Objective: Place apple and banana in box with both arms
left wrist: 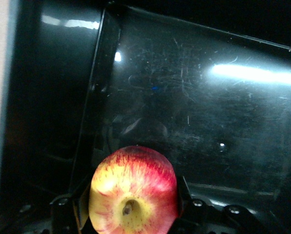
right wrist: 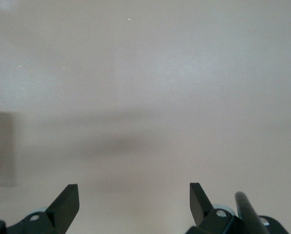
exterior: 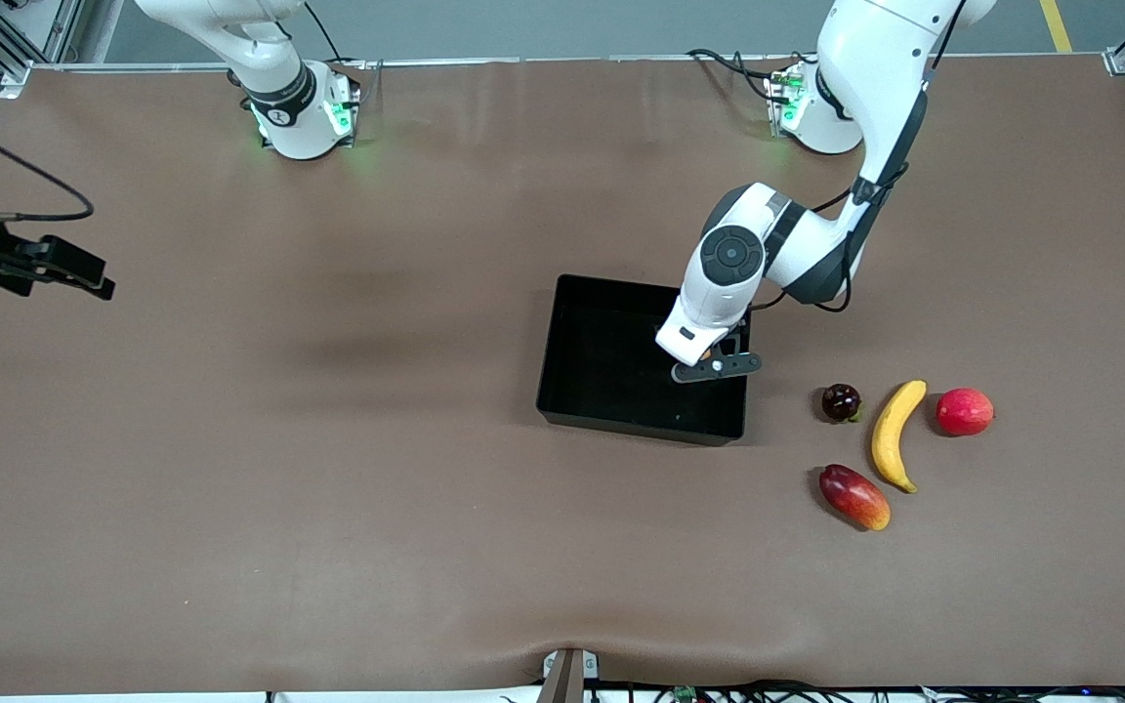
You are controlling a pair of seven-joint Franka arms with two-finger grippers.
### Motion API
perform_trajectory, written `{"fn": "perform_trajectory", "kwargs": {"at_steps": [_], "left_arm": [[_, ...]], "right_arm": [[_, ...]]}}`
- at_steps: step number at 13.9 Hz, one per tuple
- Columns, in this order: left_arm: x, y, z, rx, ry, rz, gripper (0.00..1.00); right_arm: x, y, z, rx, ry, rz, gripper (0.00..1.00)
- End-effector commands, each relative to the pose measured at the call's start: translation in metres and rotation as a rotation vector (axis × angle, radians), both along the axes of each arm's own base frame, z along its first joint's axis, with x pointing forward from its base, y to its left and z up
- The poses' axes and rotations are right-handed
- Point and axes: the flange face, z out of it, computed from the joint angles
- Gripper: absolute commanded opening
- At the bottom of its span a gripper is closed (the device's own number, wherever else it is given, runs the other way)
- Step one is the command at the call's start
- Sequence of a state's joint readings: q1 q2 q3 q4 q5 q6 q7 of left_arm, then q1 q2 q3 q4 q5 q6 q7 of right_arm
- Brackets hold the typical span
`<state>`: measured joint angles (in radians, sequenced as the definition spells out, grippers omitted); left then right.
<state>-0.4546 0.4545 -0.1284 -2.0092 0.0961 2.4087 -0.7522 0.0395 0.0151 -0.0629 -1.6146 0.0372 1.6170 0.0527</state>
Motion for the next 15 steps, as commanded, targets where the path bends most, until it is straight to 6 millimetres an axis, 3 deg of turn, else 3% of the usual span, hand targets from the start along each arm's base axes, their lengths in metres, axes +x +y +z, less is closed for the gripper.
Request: {"fn": "perform_trajectory", "kwargs": {"at_steps": [1,2,4,6,7,8,9,12,15], "left_arm": [[-0.004,-0.004,-0.008,-0.002,-0.018,-0.016,0.0],[-0.005,-0.005,-0.011,-0.004,-0.02,-0.016,0.0],[-0.008,-0.009,-0.018,-0.006,-0.016,-0.018,0.17],[-0.011,-0.013,-0.02,-0.005,-0.013,-0.022,0.58],[-0.011,-0.013,-0.02,-0.004,-0.013,-0.025,0.63],[-0.01,-0.014,-0.018,-0.007,-0.016,-0.027,0.78],[-0.009,-0.015,-0.013,-0.011,-0.023,-0.031,1.0],[0.0,-0.014,0.021,-0.02,-0.054,-0.033,1.0],[0.026,0.008,0.095,0.013,-0.055,-0.022,1.0]], "right_arm": [[-0.023,-0.016,0.001,-0.01,-0.039,0.006,1.0],[-0.018,-0.018,0.007,-0.011,-0.048,0.006,1.0],[-0.006,-0.026,0.017,-0.024,-0.072,0.004,1.0],[0.002,-0.048,0.021,-0.016,-0.066,0.027,1.0],[0.003,-0.047,0.023,-0.015,-0.06,0.03,1.0],[0.003,-0.043,0.025,-0.015,-0.058,0.037,1.0],[0.004,-0.041,0.025,-0.014,-0.054,0.038,1.0],[0.004,-0.039,0.026,-0.026,-0.052,0.046,1.0],[0.002,-0.034,0.024,-0.027,-0.031,0.05,1.0]]}}
